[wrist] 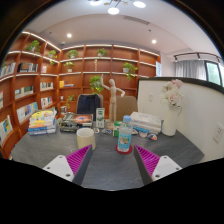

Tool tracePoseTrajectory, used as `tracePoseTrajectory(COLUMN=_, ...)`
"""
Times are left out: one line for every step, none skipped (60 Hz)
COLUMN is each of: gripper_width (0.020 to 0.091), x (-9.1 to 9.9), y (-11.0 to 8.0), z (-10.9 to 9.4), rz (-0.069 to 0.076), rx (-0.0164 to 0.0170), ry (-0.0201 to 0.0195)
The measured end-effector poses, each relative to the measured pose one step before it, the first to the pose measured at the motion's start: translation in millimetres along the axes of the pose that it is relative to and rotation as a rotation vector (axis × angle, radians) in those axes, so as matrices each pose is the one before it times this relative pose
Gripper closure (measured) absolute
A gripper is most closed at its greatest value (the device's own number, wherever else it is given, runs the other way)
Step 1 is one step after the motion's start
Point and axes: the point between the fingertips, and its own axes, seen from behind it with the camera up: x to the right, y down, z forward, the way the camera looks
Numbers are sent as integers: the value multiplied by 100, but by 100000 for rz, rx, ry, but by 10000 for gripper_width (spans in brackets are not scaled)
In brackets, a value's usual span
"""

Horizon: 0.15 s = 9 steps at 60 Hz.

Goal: Pour water

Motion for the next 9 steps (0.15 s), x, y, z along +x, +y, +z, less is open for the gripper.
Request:
tracePoseTrajectory(gripper_width=256, x=56, y=-49, z=-186, rz=-177, rx=-5, ry=153)
tracePoseTrajectory(gripper_width=255, x=73, y=-27, z=-210, rz=-228, rx=-104, ry=228)
tracePoseTrajectory(gripper_width=254, x=139, y=-68, z=57, rz=-183, rx=-16, ry=149)
tracePoseTrajectory(gripper_width=257, x=103, y=-28, z=-177, rz=-133, rx=43, ry=291)
tracePoseTrajectory(gripper_width=256, x=67, y=-52, z=-150, rz=-154, rx=164, ry=283)
tracePoseTrajectory(gripper_width=257, x=111, y=-57, z=-107, rz=-229, rx=191, ry=251)
tracePoseTrajectory(gripper_width=256, x=92, y=-40, z=-100, rz=-278, rx=172, ry=204)
tracePoseTrajectory(gripper_width=255, x=43, y=-47, z=-91, rz=-323, rx=171, ry=186)
tracePoseTrajectory(gripper_width=256, x=96, y=32, z=113, rz=-262, rx=158, ry=178)
